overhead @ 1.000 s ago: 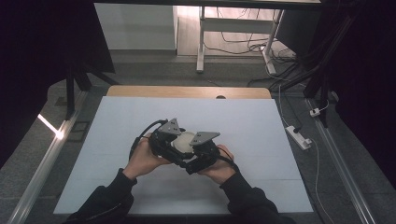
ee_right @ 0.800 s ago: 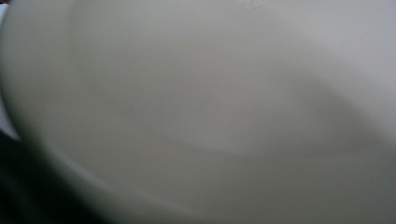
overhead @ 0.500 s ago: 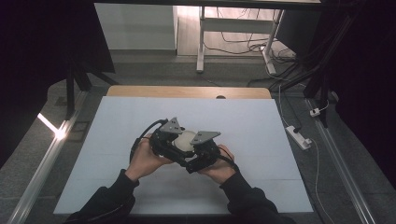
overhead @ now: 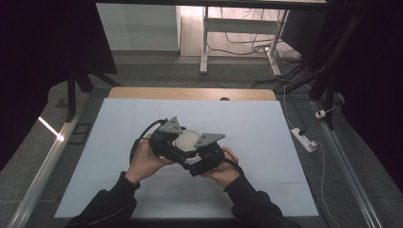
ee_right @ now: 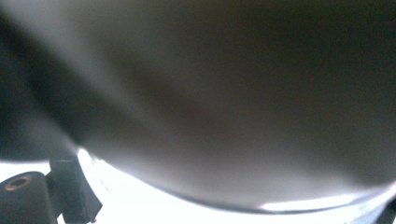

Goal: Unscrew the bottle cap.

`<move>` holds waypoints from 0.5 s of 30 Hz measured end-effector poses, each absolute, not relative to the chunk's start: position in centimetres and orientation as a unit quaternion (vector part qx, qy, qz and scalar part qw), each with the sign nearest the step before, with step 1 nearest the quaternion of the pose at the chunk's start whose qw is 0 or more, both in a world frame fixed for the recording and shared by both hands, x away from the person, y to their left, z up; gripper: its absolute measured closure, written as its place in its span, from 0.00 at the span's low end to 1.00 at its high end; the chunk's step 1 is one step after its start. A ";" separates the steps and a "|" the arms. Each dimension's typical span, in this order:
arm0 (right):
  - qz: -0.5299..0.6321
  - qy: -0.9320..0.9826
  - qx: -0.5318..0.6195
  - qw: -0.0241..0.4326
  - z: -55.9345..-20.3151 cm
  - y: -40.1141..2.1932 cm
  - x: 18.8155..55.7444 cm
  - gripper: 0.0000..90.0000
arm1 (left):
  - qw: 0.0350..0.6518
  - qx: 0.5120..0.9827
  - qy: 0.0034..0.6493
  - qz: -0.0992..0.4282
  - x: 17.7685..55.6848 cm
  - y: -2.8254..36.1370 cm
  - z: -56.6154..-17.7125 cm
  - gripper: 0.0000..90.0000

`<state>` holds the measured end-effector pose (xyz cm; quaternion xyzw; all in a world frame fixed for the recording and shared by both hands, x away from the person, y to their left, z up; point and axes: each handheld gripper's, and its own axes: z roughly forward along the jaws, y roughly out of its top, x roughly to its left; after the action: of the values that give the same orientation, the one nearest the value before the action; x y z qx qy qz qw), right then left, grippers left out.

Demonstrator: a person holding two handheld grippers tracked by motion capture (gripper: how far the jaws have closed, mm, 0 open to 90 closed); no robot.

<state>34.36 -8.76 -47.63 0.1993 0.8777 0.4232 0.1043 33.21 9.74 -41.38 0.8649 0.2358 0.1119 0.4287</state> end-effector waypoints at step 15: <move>0.421 0.877 0.205 0.108 -47.6 -9.1 34.5 0.07 | 0.430 0.859 0.249 0.121 33.3 10.8 -41.0 0.09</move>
<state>34.51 -9.06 -47.58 0.2046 0.8769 0.4212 0.1083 33.31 10.79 -40.96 0.8594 0.2491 0.1206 0.4300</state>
